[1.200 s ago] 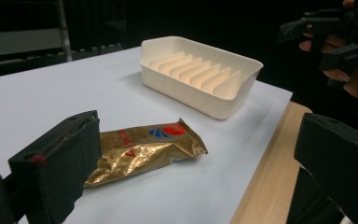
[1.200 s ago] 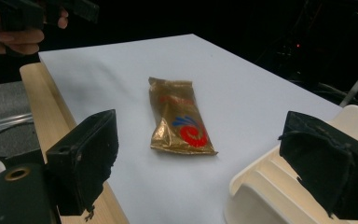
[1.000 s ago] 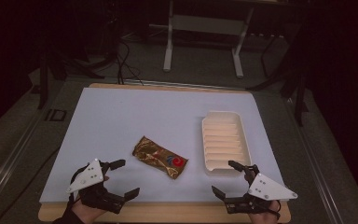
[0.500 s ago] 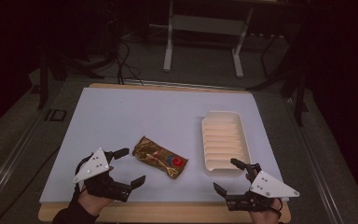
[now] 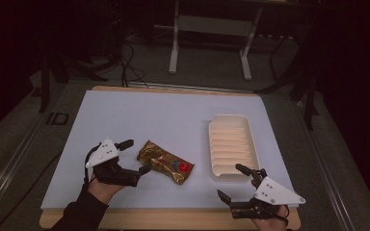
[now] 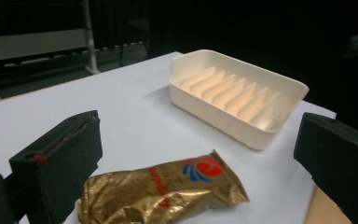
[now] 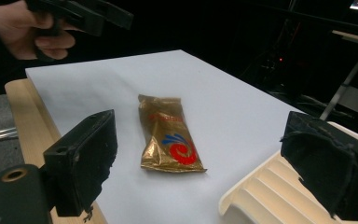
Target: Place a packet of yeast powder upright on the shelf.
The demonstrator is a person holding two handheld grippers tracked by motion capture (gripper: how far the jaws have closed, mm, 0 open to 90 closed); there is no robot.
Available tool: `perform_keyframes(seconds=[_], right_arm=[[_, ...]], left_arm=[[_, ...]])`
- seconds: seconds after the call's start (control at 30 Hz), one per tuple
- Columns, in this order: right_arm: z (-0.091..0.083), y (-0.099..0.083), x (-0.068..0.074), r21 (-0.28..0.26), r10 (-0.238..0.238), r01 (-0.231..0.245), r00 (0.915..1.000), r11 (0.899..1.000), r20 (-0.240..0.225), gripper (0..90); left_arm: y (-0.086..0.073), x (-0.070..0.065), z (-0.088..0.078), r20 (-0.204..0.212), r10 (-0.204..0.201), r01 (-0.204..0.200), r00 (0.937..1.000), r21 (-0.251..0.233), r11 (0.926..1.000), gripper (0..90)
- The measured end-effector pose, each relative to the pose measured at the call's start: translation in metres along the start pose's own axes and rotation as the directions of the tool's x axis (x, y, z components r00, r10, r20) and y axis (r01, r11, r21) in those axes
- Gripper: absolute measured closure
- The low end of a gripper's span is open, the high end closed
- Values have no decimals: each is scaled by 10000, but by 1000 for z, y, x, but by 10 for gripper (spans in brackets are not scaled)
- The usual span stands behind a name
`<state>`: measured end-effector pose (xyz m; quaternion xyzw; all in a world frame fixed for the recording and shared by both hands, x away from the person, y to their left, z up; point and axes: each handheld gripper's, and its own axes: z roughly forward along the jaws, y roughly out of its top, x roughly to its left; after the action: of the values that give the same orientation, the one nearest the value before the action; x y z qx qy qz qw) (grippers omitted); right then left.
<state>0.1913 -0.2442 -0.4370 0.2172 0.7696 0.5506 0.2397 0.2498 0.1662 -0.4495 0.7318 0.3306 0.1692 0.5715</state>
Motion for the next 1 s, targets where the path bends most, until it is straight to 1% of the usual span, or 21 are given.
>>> perform_keyframes(seconds=[0.03, 0.07, 0.1, 0.17, 0.23, 0.3, 0.37, 0.4, 0.5, 0.53, 0.6, 0.63, 0.73, 0.77, 0.83, 0.87, 0.93, 0.97, 1.0], right_arm=[[0, 0, 0, -12, 10, -10, 10000, 10000, 14, 104], [0, 0, 0, -11, 5, -5, 10000, 10000, 49, 104], [0, 0, 0, -9, 11, -11, 10000, 10000, 34, 105], [0, 0, 1, -3, 21, -21, 10000, 10000, 63, 104], [0, -1, 0, 7, 33, -33, 10000, 10000, 52, 105], [0, 0, 0, 42, 45, -45, 10000, 10000, 15, 105], [1, 0, 1, 75, -2, 2, 10000, 10000, 7, 105], [1, -1, 2, 90, -27, 27, 10000, 10000, -17, 105], [2, -1, 2, 133, -14, 15, 10000, 9999, -40, 105], [2, -1, 2, 118, -10, 10, 10000, 9999, -22, 105], [2, -1, 1, 150, 60, -59, 10000, 9999, -66, 105], [2, -1, 1, 173, 58, -57, 10000, 9998, -38, 105], [2, -2, 1, 197, 46, -45, 10000, 9998, -43, 105], [2, -2, 0, 205, 46, -45, 10000, 9998, -65, 105], [2, -2, 0, 215, 61, -59, 10000, 9998, -65, 105], [2, -2, 0, 232, 78, -77, 9999, 9997, -83, 106], [3, -3, 0, 247, 118, -115, 9999, 9996, -97, 106], [3, -3, 0, 247, 118, -115, 9999, 9996, -97, 106], [3, -3, 0, 257, 118, -115, 9999, 9996, -114, 106]], left_arm=[[-1, 2, 2, -68, -11, 11, 10000, 2, 10000, 17], [-2, 5, 5, -35, -56, 56, 10000, 72, 10000, 17], [-3, 8, 8, -123, -105, 107, 9999, 184, 9998, 17], [-6, 12, 14, -133, -266, 271, 9996, 344, 9990, 17], [-10, 18, 18, -353, -345, 364, 9988, 548, 9978, 19], [-13, 23, 23, -612, -558, 604, 9966, 754, 9953, 32], [-16, 27, 26, -752, -626, 699, 9952, 986, 9927, 35], [-18, 29, 28, -888, -615, 708, 9942, 1054, 9919, 37], [-23, 35, 33, -1034, -967, 1086, 9899, 1160, 9873, 49], [-24, 37, 34, -943, -1076, 1188, 9897, 1228, 9853, 61], [-28, 40, 38, -1185, -1181, 1343, 9859, 1395, 9811, 62], [-30, 42, 40, -1137, -1260, 1424, 9855, 1506, 9783, 65], [-35, 46, 44, -1157, -1293, 1485, 9848, 1768, 9730, 98], [-37, 47, 45, -1326, -1220, 1457, 9836, 1872, 9714, 101], [-40, 50, 47, -1254, -1387, 1626, 9824, 2064, 9649, 116], [-42, 51, 47, -1347, -1436, 1703, 9804, 2137, 9619, 132], [-45, 53, 49, -1421, -1454, 1754, 9791, 2288, 9575, 144], [-45, 53, 49, -1421, -1454, 1754, 9791, 2288, 9575, 144], [-48, 56, 52, -1529, -1538, 1882, 9762, 2447, 9512, 144]])
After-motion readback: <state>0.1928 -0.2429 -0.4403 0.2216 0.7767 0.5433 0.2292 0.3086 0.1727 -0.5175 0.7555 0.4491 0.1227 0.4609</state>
